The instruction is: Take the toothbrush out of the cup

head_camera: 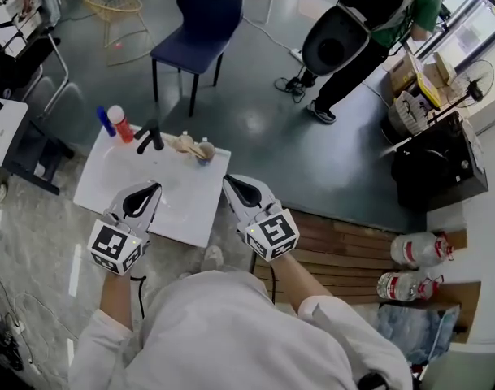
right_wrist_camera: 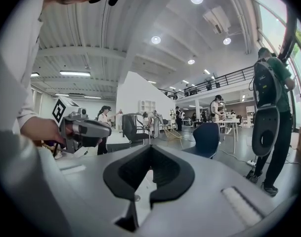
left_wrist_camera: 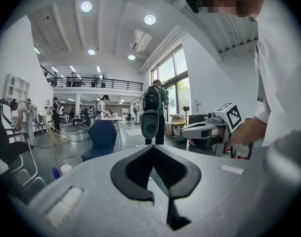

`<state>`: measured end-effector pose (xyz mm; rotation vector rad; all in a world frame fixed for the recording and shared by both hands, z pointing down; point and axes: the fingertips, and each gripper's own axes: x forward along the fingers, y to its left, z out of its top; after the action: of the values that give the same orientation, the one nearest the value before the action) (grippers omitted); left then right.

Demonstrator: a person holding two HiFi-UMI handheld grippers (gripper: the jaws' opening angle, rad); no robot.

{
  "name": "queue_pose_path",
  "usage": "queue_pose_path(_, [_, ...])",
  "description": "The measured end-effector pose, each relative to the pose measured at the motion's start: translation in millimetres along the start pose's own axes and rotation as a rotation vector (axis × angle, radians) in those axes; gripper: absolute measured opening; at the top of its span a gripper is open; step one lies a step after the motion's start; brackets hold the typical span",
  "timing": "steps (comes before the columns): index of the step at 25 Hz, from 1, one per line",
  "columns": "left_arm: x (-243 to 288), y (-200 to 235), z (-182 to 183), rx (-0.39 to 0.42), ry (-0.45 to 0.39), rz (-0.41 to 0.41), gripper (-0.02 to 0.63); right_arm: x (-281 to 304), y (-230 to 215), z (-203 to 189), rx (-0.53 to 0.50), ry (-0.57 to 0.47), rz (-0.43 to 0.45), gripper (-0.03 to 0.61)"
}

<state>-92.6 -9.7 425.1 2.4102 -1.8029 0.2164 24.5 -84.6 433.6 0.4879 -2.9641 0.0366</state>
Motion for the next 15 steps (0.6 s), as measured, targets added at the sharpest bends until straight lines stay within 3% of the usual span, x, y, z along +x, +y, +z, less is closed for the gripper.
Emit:
queue_pose_path(12, [37.2,22.6,-0.9,-0.014,0.009,0.038,0.006,47.2,-33.2,-27.6,-0.033,0.058,0.078,0.003])
queue_pose_path(15, [41.0,32.2,1.4,-0.017,0.010,0.028,0.006,63.4,-35.7,-38.7,-0.043,0.090,0.082,0.030])
